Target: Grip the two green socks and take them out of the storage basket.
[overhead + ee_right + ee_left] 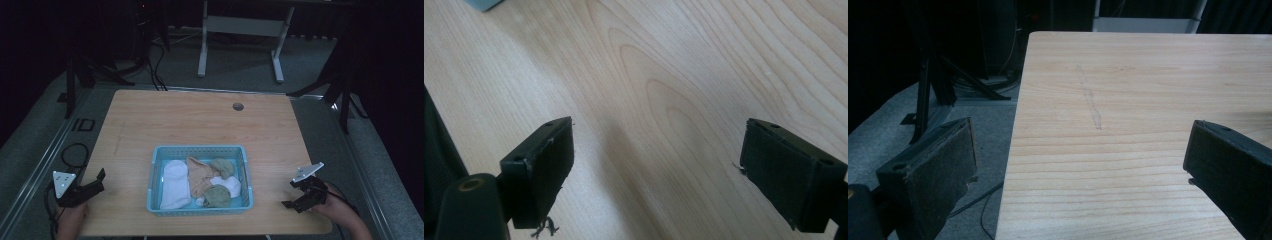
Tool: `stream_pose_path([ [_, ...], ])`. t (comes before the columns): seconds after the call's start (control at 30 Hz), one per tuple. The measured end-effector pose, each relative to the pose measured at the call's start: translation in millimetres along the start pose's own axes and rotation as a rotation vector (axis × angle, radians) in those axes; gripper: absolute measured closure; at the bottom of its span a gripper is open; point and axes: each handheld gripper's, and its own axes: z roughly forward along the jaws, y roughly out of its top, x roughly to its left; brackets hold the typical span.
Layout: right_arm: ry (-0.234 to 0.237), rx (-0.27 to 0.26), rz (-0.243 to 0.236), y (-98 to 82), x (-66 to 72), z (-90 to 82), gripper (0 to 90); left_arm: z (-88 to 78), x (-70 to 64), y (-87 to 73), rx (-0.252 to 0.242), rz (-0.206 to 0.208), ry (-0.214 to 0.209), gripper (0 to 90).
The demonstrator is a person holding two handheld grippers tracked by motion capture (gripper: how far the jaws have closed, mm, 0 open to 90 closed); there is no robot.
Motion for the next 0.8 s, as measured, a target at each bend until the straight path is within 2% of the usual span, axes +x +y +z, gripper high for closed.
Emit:
stream_pose_path([
  [0.13,0.009,0.033,-0.008,8.5,1.9,-3.8,13.6,-0.1,0.1,0.0,0.000,0.000,-0.001,0.3],
  [0.27,0.024,0.038,-0.021,17.2,4.1,-7.6,13.1,-0.1,0.0,-0.1,-0.001,0.001,-0.002,0.3],
  [0.4,0.026,0.024,-0.029,22.9,6.9,-11.2,13.5,-0.1,-0.1,-0.1,-0.002,0.000,-0.002,0.3],
  [0.67,0.046,0.019,-0.002,32.6,10.5,-17.5,15.5,-0.2,-0.2,-0.1,-0.001,0.002,-0.003,0.3],
  [0.8,0.031,-0.003,-0.021,44.4,13.6,-26.6,17.0,-0.3,-0.4,-0.1,-0.002,0.006,-0.005,0.3],
])
